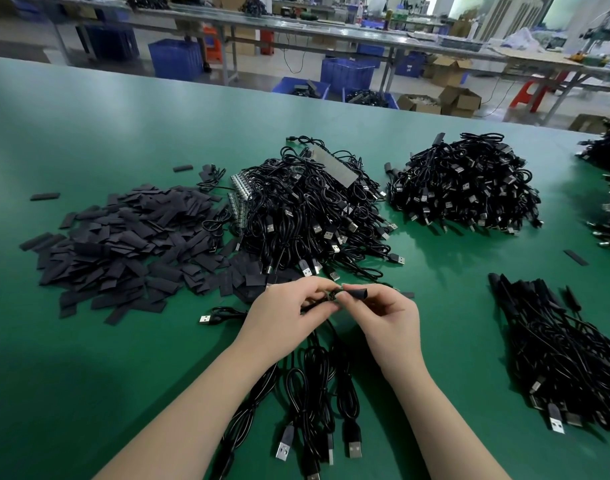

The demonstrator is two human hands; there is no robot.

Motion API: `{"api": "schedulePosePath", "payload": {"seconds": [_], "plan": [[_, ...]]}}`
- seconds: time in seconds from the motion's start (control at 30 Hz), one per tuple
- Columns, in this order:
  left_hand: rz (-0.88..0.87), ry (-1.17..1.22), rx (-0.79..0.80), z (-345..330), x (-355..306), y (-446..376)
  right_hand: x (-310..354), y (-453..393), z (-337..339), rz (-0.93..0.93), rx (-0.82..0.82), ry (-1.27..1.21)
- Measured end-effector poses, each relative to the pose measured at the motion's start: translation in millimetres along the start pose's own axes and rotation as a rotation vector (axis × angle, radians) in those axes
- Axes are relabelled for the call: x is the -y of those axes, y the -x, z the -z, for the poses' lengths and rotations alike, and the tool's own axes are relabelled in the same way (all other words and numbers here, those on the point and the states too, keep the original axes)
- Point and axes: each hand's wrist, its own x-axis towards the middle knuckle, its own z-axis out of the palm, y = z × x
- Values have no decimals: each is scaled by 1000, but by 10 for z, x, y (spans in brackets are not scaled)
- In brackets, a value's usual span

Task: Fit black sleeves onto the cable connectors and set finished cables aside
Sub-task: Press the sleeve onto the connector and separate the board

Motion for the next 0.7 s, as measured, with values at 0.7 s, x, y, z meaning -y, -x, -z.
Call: {"api": "schedulePosePath", "payload": {"seconds": [0.7], "plan": [[24, 41, -35, -14, 5, 2, -7, 15, -7, 8, 9, 69]]}}
